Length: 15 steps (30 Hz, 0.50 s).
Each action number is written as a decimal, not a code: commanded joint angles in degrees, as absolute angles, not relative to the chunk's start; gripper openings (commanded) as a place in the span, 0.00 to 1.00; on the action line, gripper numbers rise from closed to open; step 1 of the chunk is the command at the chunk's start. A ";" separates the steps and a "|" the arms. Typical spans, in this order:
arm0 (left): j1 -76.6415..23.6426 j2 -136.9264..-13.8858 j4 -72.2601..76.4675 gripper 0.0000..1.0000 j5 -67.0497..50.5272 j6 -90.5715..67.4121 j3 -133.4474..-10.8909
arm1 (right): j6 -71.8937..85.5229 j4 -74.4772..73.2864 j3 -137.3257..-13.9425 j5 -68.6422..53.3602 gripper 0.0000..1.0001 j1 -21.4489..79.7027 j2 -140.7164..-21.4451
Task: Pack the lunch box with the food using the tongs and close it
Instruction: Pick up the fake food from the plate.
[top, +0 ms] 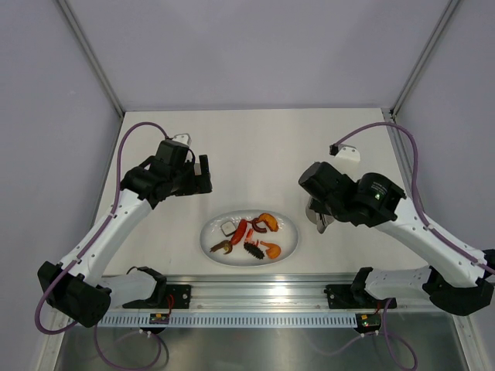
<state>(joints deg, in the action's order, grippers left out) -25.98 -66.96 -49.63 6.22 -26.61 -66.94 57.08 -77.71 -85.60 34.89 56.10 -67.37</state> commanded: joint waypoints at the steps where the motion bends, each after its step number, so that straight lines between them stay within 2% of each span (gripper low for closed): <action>1: -26.02 -66.09 -47.81 0.99 6.59 -26.37 -67.41 | 51.08 -87.65 -89.21 34.90 0.09 55.90 -68.81; 8: -26.10 -65.83 -48.08 0.99 7.12 -26.19 -67.94 | 42.21 -79.99 -92.63 33.84 0.09 58.00 -72.51; 15: -26.10 -64.95 -48.69 0.99 7.73 -26.28 -67.68 | 36.83 -71.11 -90.62 28.92 0.09 61.96 -76.37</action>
